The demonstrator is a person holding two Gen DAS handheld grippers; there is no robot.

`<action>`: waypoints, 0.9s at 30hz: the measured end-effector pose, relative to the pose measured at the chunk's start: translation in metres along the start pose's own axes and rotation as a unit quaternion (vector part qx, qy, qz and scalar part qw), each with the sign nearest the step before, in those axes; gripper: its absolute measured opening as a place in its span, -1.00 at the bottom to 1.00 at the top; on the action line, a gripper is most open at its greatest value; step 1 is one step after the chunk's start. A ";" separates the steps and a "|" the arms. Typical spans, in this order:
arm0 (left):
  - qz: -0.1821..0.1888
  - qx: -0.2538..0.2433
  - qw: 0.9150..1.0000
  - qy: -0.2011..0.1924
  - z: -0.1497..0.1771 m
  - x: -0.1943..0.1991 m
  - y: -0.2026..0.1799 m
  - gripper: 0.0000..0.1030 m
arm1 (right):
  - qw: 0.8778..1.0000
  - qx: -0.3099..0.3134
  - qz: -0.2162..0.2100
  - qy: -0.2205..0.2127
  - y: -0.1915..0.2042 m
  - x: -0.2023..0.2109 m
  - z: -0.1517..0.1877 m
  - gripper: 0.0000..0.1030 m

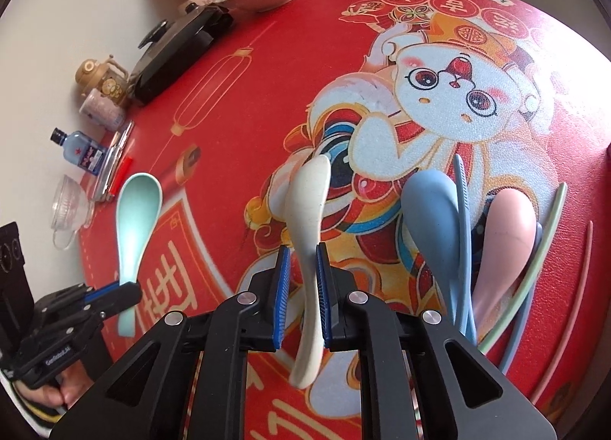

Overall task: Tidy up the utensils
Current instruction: 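Lift the white spoon up out of the pile with the right gripper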

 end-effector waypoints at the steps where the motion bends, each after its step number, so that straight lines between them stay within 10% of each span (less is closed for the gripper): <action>1: 0.001 0.000 1.000 0.001 0.000 -0.001 0.000 -0.88 | 1.000 0.003 -0.004 0.002 0.004 -0.001 0.001 -0.73; 10: -0.004 0.005 1.000 0.001 0.006 0.003 0.004 -0.88 | 0.997 0.053 0.041 -0.030 0.023 0.002 0.003 -0.69; 15: -0.004 0.011 1.000 0.000 0.008 0.004 0.006 -0.88 | 0.997 0.037 0.049 -0.038 0.007 0.003 -0.008 -0.13; 22: -0.006 0.009 1.000 0.004 0.011 0.004 0.007 -0.88 | 0.999 0.014 0.028 -0.017 -0.003 -0.016 -0.011 -0.16; 27: -0.009 0.012 1.000 0.003 0.009 0.004 0.010 -0.88 | 1.000 0.014 0.014 -0.011 0.004 -0.017 -0.006 -0.66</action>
Point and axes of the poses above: each gripper's, at about its wrist camera, not at the fingertips, and x roughly against the way its jaws point, y to its left, z to its underside, the point moved 2 cm from there along -x, roughly the way its jaws point, and after that the axes turned 15 degrees about -x, right-handed, at the moved point
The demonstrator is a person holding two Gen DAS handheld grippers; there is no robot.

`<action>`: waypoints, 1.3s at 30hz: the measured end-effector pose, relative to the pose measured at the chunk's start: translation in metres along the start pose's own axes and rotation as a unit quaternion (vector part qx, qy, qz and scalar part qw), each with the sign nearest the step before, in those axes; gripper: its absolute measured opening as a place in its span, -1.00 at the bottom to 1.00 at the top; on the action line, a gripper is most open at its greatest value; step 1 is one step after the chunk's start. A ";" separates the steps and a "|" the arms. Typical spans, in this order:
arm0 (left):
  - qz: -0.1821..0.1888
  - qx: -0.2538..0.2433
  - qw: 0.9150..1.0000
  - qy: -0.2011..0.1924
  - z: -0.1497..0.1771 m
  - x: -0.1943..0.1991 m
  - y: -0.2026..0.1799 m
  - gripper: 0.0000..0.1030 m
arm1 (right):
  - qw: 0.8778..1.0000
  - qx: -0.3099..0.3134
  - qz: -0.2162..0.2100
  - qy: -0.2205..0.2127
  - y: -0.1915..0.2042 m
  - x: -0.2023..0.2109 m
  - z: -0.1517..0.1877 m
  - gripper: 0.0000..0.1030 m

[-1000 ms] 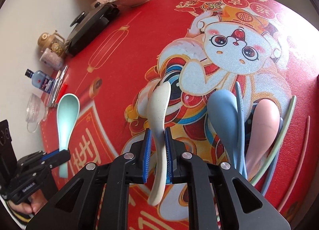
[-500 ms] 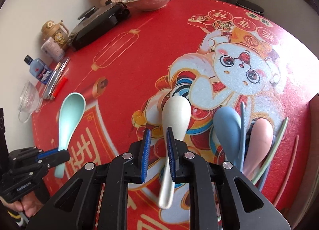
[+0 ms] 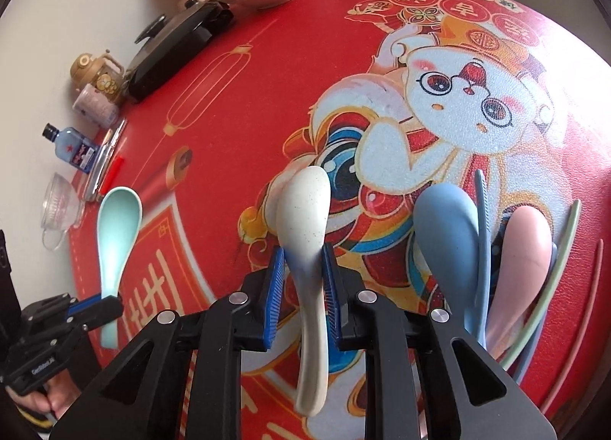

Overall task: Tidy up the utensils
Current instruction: 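Lift the white spoon up out of the pile with the right gripper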

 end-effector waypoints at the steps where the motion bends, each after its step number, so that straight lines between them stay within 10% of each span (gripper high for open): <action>1: 0.001 0.000 1.000 -0.001 -0.001 0.000 0.000 -0.88 | 1.000 0.004 0.001 -0.004 0.002 0.003 0.001 -0.73; 27: 0.017 -0.011 1.000 0.000 -0.008 -0.010 -0.012 -0.88 | 0.999 -0.004 0.045 -0.014 0.001 0.020 0.016 -0.87; 32: 0.017 -0.010 1.000 0.000 -0.007 -0.009 -0.011 -0.88 | 0.998 -0.026 0.046 -0.024 -0.001 0.021 0.017 -0.06; 39: 0.014 -0.005 1.000 -0.001 -0.004 -0.007 -0.006 -0.88 | 0.999 -0.029 0.043 -0.013 0.003 0.013 0.025 -0.13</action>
Point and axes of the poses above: each gripper's, at about its wrist camera, not at the fingertips, and x roughly against the way its jaws point, y to its left, z to its underside, the point moved 2 cm from there along -x, roughly the way its jaws point, and after that the axes turned 15 degrees about -x, right-handed, at the moved point
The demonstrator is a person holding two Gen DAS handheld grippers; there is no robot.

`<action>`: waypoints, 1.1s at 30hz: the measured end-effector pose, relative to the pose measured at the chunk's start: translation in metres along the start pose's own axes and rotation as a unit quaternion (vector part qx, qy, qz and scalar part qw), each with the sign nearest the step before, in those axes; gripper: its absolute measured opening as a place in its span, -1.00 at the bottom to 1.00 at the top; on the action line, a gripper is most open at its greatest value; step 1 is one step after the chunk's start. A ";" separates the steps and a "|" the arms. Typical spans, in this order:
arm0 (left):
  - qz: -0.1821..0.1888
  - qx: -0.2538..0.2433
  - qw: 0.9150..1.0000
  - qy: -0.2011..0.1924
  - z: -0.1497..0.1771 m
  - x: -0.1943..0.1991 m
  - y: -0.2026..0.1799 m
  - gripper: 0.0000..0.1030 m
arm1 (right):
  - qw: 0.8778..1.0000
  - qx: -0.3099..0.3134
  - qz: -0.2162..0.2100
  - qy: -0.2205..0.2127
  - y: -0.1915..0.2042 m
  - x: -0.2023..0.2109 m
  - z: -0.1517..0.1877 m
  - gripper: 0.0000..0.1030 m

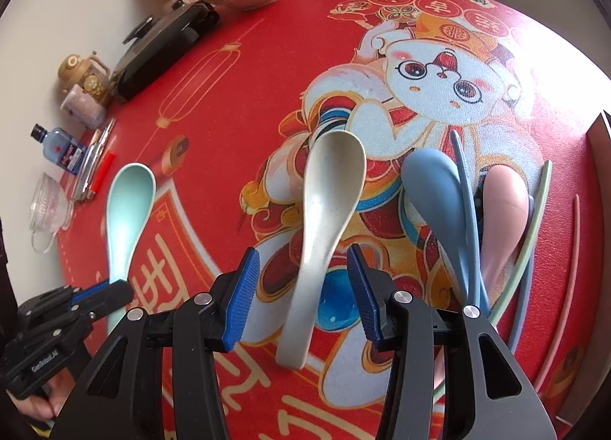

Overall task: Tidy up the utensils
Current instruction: 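Lift the white spoon up out of the pile with the right gripper, then carry the white spoon into the steel tray and open the right gripper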

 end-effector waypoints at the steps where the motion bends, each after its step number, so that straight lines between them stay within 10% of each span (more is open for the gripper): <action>1: 0.000 0.000 1.000 0.000 0.000 0.000 0.000 -0.88 | 1.000 -0.005 0.001 0.004 -0.001 -0.002 0.002 -0.26; 7: -0.003 0.004 1.000 0.002 0.001 0.001 0.001 -0.88 | 1.000 -0.027 -0.001 0.011 -0.003 -0.006 0.006 -0.75; 33: -0.029 -0.001 0.998 -0.052 -0.018 0.034 -0.057 -0.88 | 0.998 0.005 -0.067 -0.019 -0.020 0.072 0.012 -0.75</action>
Point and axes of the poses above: each gripper's, at about its wrist camera, not at the fingertips, and x roughly against the way its jaws point, y to its left, z to its underside, the point moved 2 cm from there along -x, roughly the way its jaws point, and after that the axes turned 15 degrees about -x, right-handed, at the moved point
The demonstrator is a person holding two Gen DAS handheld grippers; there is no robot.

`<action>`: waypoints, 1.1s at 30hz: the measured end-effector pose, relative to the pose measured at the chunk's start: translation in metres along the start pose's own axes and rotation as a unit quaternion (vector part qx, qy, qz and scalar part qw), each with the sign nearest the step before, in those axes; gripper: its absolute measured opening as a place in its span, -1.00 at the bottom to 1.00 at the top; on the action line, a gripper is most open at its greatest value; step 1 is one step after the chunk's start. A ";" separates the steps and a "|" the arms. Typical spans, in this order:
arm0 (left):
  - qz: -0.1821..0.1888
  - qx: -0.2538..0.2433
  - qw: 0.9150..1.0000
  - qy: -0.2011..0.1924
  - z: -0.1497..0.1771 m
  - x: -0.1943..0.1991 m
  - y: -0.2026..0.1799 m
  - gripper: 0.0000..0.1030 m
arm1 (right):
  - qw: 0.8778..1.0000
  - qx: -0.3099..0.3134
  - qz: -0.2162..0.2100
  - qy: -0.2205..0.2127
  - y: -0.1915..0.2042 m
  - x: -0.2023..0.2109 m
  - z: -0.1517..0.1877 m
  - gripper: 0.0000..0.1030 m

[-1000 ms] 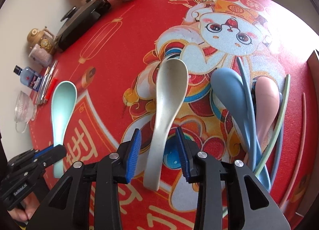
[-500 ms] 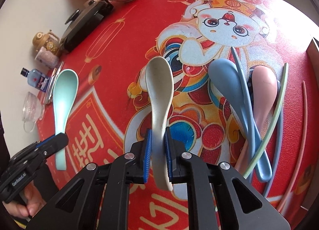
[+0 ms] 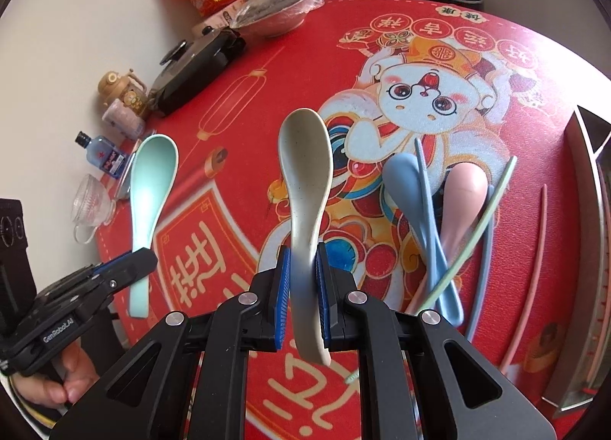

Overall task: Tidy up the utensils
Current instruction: 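Carry the white spoon into the steel tray and open the right gripper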

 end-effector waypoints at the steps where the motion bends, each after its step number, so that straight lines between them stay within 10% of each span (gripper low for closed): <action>1: 0.000 -0.003 1.000 -0.002 -0.002 0.001 -0.005 -0.88 | 1.000 -0.001 -0.003 -0.005 -0.003 0.006 -0.001 -0.75; 33: 0.053 -0.067 0.996 -0.004 -0.044 -0.037 -0.129 -0.88 | 0.989 -0.075 0.052 -0.117 -0.172 0.134 -0.033 -0.75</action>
Point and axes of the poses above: each gripper's, at about its wrist camera, not at the fingertips, and x roughly against the way its jaws point, y to its left, z to its underside, the point moved 2 cm from there along -x, roughly the way its jaws point, and after that the axes turned 15 degrees about -x, right-handed, at the moved point
